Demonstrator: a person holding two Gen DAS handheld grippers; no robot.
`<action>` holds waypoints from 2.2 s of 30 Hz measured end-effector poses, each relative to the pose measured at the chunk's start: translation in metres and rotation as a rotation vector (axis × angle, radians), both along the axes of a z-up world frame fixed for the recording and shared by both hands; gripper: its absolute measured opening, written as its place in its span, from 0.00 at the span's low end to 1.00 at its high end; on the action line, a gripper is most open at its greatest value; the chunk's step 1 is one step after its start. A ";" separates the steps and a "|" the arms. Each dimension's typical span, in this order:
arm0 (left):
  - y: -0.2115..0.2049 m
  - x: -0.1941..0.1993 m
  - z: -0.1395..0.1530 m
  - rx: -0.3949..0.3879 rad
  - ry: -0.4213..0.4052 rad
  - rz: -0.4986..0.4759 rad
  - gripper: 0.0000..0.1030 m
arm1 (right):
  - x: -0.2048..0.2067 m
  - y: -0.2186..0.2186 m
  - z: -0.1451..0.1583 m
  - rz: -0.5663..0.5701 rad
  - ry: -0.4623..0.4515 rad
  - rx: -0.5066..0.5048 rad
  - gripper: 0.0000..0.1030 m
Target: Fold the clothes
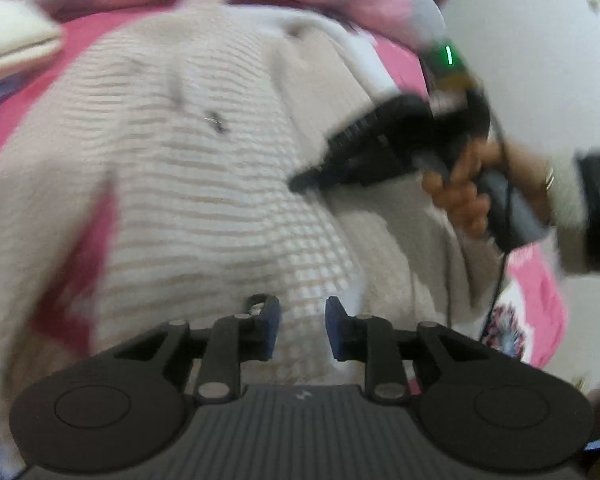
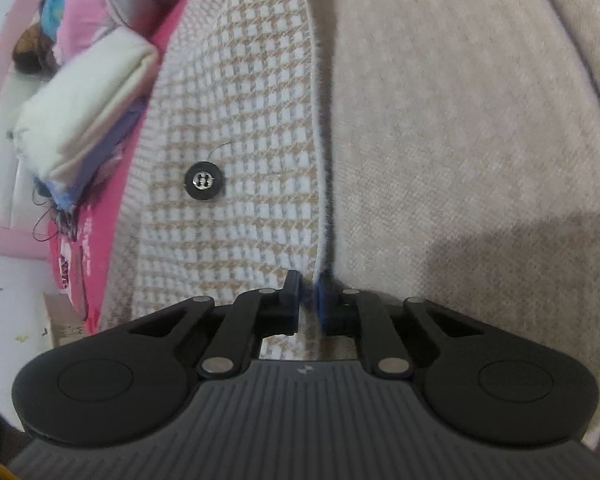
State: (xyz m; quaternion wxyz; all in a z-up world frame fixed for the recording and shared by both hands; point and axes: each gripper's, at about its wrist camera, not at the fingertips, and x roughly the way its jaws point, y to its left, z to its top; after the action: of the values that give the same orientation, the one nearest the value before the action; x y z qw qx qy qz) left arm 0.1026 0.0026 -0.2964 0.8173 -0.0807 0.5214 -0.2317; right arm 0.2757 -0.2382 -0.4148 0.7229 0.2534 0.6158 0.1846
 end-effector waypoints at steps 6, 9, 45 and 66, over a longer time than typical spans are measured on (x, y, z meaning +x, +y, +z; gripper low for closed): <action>0.084 -0.021 0.028 0.139 0.004 0.247 0.32 | 0.002 0.008 -0.003 0.022 0.002 -0.029 0.09; 0.119 -0.031 0.026 0.142 0.050 0.431 0.49 | 0.005 0.018 -0.003 0.040 0.011 -0.051 0.10; 0.188 -0.007 -0.059 1.167 -0.048 0.167 0.48 | 0.013 0.005 -0.006 0.001 0.048 -0.124 0.15; 0.044 -0.059 -0.048 0.330 0.044 -0.084 0.58 | -0.017 -0.003 0.022 0.094 0.052 -0.003 0.10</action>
State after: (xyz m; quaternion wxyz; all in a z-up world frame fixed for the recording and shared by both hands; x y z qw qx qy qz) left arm 0.0439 0.0468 -0.3444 0.7975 0.0714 0.5729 -0.1752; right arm 0.2591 -0.2412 -0.3933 0.6977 0.2275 0.6458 0.2109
